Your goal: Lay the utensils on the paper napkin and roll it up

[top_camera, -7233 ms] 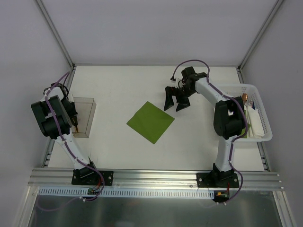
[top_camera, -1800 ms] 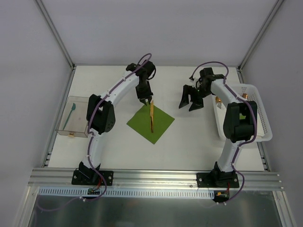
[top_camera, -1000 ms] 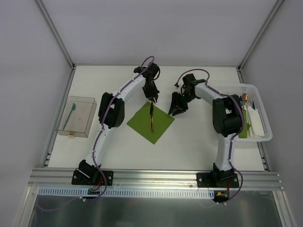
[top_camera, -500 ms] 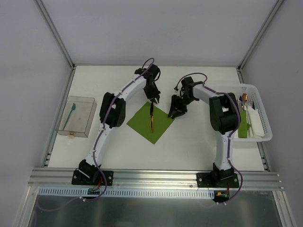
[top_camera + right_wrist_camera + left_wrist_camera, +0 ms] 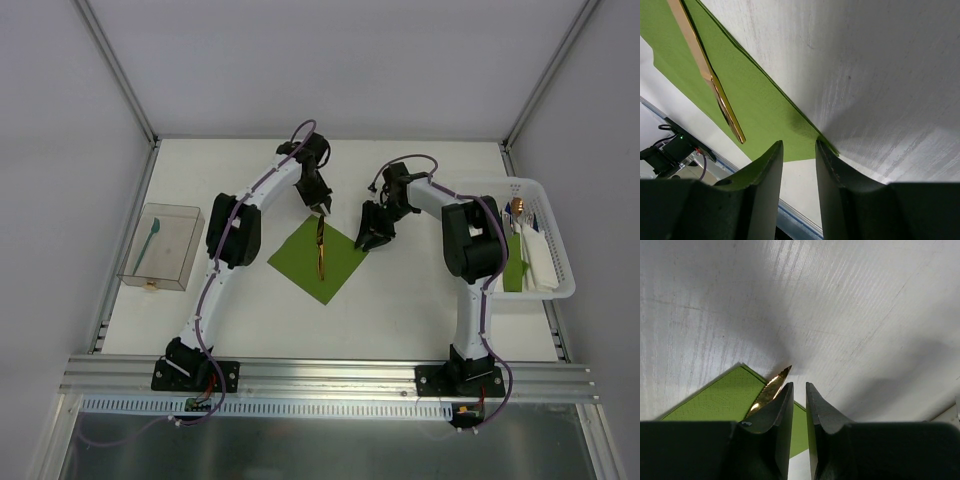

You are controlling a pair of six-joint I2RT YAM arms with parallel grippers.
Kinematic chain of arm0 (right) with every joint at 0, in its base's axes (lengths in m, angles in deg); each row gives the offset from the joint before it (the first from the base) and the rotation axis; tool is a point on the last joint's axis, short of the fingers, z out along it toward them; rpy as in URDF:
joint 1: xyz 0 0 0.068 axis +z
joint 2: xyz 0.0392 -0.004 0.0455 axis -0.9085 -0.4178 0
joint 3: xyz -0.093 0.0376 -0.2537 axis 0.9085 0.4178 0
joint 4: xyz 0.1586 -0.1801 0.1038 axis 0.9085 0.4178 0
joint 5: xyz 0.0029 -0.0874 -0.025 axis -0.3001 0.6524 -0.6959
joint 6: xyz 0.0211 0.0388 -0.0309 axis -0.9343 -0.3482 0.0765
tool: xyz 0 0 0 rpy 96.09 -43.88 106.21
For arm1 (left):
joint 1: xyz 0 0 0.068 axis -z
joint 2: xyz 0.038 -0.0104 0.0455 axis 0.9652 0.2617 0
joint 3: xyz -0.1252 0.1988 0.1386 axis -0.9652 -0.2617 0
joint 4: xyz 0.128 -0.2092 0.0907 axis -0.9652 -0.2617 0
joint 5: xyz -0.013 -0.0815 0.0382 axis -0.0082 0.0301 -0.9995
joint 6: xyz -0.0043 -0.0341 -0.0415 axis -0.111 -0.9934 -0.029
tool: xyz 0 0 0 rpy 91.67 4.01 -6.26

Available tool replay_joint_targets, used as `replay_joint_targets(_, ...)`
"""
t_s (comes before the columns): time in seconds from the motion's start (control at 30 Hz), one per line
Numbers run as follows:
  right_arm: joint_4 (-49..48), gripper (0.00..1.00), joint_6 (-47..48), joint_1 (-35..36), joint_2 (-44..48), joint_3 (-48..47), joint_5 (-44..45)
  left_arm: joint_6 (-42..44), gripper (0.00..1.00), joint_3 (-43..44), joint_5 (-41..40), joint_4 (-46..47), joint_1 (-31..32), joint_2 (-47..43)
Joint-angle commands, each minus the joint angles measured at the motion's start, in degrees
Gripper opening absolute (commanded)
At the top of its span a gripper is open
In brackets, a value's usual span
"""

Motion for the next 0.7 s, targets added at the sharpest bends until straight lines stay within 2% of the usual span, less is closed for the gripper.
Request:
replay_joint_targets(0.0, 0.2, 0.35, -0.9, 0.3, 0.2, -0.7, -0.4, -0.7, 0.17, -0.4, 0.2, -0.4, -0.2, 1.3)
replay_joint_targets(0.23, 0.2, 0.27, -0.9, 0.3, 0.0, -0.3, 0.1, -0.9, 0.17, -2.0, -0.6, -0.5, -0.3, 0.9)
replay_joint_targets(0.37, 0.1, 0.15, -1.0, 0.3, -0.2, -0.4, 0.1, -0.9, 0.17, -1.8, -0.2, -0.4, -0.4, 0.9)
replay_joint_targets(0.67, 0.2, 0.03, -1.2, 0.3, -0.7, -0.3, 0.1, -0.6, 0.16, -2.1, -0.6, -0.1, -0.3, 0.2)
